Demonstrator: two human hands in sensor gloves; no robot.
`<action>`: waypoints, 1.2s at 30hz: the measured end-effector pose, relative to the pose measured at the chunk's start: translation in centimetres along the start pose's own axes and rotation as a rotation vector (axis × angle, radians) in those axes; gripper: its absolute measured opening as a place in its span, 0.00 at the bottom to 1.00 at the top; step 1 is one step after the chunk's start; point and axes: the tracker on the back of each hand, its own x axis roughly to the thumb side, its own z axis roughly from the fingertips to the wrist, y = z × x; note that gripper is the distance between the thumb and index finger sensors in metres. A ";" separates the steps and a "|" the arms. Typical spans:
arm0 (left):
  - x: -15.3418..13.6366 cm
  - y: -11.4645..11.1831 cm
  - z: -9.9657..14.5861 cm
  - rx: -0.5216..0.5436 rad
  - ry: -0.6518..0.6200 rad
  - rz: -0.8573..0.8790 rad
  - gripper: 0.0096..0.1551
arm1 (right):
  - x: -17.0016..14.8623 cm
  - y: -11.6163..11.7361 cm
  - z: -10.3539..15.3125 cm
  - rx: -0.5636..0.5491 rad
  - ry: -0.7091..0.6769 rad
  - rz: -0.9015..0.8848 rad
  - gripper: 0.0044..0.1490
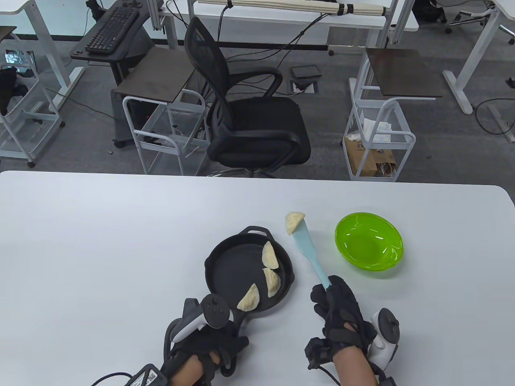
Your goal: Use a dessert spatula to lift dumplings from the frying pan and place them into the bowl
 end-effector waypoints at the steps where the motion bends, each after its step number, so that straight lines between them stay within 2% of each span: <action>1: 0.0 0.0 0.0 0.001 0.000 -0.001 0.42 | 0.0 -0.2 0.0 -0.010 -0.005 -0.007 0.35; 8: 0.0 0.0 0.0 0.001 0.000 -0.001 0.42 | 0.3 -1.4 0.0 -0.084 -0.022 -0.055 0.35; 36: -0.1 0.0 -0.1 0.002 0.000 0.000 0.42 | 0.4 -4.2 -0.5 -0.238 -0.011 -0.133 0.36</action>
